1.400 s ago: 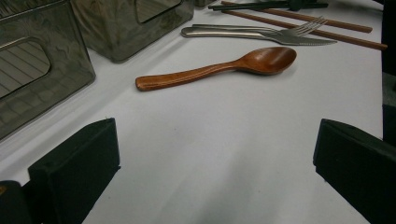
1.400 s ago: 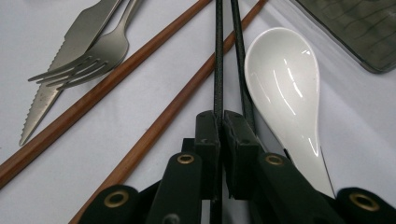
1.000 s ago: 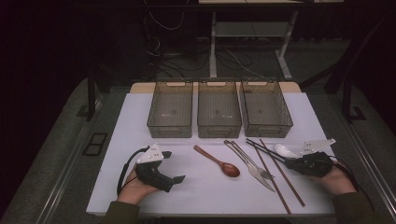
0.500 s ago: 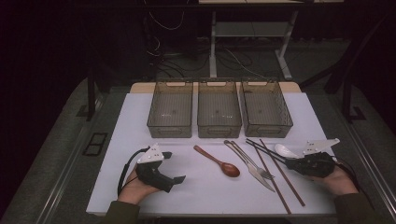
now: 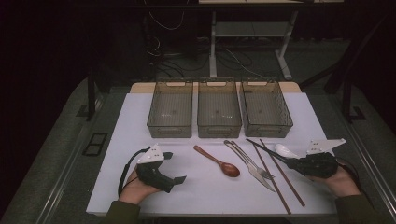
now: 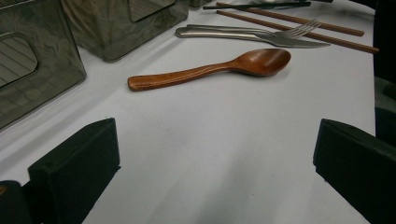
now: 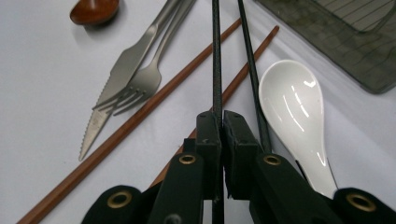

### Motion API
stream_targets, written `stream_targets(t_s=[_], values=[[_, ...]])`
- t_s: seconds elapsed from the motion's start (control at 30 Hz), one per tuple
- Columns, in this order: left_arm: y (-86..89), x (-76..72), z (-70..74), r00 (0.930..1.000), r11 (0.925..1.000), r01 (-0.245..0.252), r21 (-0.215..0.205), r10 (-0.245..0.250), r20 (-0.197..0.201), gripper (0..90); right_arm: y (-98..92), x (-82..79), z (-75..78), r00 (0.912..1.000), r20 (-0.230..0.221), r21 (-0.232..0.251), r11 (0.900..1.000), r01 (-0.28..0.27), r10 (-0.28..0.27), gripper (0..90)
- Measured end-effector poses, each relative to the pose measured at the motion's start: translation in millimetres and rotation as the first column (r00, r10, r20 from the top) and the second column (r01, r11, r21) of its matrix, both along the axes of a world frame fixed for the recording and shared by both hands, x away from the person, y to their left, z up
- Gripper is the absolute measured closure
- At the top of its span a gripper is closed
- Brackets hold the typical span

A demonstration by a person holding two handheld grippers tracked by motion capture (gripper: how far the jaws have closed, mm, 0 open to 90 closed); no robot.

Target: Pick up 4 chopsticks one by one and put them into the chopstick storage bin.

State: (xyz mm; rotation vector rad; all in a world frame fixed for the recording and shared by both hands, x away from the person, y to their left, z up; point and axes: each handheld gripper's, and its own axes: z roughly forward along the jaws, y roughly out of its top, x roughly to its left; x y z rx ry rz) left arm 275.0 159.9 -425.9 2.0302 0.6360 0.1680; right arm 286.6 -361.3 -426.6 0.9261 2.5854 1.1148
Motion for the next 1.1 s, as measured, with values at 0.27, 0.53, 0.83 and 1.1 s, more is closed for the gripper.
stream_targets(t_s=[0.27, 0.53, 0.83, 1.1], values=[[-2.0, 0.2, -0.3, 1.0000, 1.0000, 0.003, -0.001, -0.003, -0.003, 0.0, 4.6, -3.8, 6.5, 1.0000, 0.004, 0.011, 1.000, 0.000, 0.000, 85.3], [-3.3, -0.1, 0.2, 1.0000, 1.0000, 0.005, -0.007, -0.005, -0.002, 0.0, 10.0, -6.9, 14.2, 0.9999, 0.008, 0.031, 0.999, 0.006, -0.007, 85.3], [-3.8, -0.3, 0.6, 1.0000, 0.9999, 0.008, -0.011, -0.008, -0.002, 0.0, 14.3, -8.1, 21.2, 0.9999, 0.014, 0.060, 0.998, 0.007, -0.007, 85.3], [-3.8, 0.1, 1.2, 0.9999, 0.9999, 0.013, -0.009, -0.013, 0.000, 0.0, 23.8, -8.2, 29.7, 0.9995, 0.030, 0.070, 0.998, 0.005, -0.007, 85.3]])
